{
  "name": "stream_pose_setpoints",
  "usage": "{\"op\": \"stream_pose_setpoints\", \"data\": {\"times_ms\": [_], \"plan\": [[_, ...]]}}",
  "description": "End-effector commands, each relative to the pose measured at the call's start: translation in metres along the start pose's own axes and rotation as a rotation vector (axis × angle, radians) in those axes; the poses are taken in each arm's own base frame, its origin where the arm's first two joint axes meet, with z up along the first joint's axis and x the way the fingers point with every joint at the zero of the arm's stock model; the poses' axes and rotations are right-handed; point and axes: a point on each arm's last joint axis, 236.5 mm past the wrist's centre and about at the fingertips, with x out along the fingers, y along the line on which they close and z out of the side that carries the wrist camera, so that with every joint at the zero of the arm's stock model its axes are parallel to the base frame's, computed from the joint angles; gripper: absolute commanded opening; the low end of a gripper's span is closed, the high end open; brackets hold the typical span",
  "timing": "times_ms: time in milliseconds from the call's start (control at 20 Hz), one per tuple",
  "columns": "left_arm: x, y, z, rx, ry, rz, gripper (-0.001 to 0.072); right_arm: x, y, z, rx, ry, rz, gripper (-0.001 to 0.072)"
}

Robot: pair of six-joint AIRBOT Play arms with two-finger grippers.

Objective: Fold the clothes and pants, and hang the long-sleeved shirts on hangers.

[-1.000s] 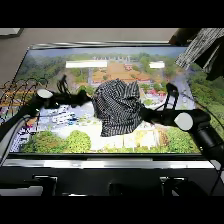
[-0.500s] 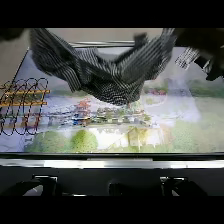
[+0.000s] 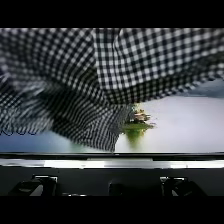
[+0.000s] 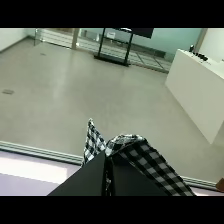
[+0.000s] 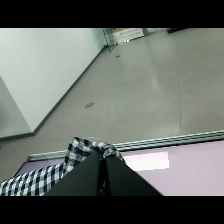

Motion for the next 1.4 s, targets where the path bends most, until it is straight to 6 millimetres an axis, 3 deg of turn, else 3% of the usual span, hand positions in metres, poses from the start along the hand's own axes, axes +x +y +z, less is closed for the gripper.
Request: {"op": "stream_pose_setpoints", "data": {"times_ms": [0, 100, 200, 300, 400, 500, 650, 750, 850, 900, 950, 1050, 1100, 1150, 1200, 1350], "plan": [[-0.021, 0.012, 0.01, -0.043, -0.04, 0.05, 0.0016, -0.015, -0.005, 0.012, 0.02, -0.044, -0.016, 0.0026], [0.002, 0.008, 0.006, -0.059, -0.053, 0.026, 0.0017, 0.011, -0.017, 0.009, -0.01, -0.037, -0.079, 0.0027], [0.043, -0.003, -0.007, -0.084, -0.055, -0.03, 0.0016, 0.052, -0.042, -0.007, -0.064, 0.015, -0.193, 0.0027], [0.099, -0.007, -0.047, -0.129, 0.018, -0.062, 0.0016, 0.105, -0.068, -0.043, -0.139, 0.122, -0.3, 0.0027], [0.161, 0.001, -0.117, -0.169, 0.175, -0.046, 0.0016, 0.159, -0.094, -0.106, -0.236, 0.308, -0.384, 0.0027], [0.216, 0.012, -0.207, -0.224, 0.37, -0.016, 0.0017, 0.206, -0.118, -0.182, -0.29, 0.496, -0.434, 0.0027], [0.27, 0.023, -0.349, -0.335, 0.653, 0.02, 0.0017, 0.263, -0.149, -0.305, -0.331, 0.716, -0.46, 0.0028], [0.282, 0.033, -0.437, -0.355, 0.828, 0.066, 0.0017, 0.28, -0.164, -0.387, -0.273, 0.847, -0.474, 0.0028], [0.276, 0.042, -0.51, -0.352, 1.0, 0.113, 0.0018, 0.278, -0.164, -0.462, -0.176, 1.004, -0.455, 0.0028], [0.268, 0.044, -0.537, -0.349, 1.075, 0.13, 0.0018, 0.273, -0.16, -0.489, -0.129, 1.073, -0.442, 0.0029], [0.26, 0.046, -0.555, -0.34, 1.135, 0.141, 0.0018, 0.271, -0.15, -0.51, -0.094, 1.131, -0.395, 0.008], [0.25, 0.046, -0.566, -0.298, 1.196, 0.11, 0.006, 0.269, -0.13, -0.519, -0.096, 1.174, -0.285, 0.0259], [0.249, 0.049, -0.56, -0.294, 1.194, 0.1, 0.0241, 0.265, -0.129, -0.511, -0.123, 1.18, -0.264, 0.0365], [0.248, 0.055, -0.547, -0.297, 1.183, 0.1, 0.0562, 0.259, -0.129, -0.5, -0.161, 1.188, -0.241, 0.0431], [0.247, 0.064, -0.531, -0.301, 1.165, 0.11, 0.0713, 0.252, -0.133, -0.483, -0.2, 1.192, -0.222, 0.0491], [0.235, 0.112, -0.486, -0.265, 1.123, 0.14, 0.0717, 0.216, -0.147, -0.425, -0.246, 1.219, -0.108, 0.0524]]}}
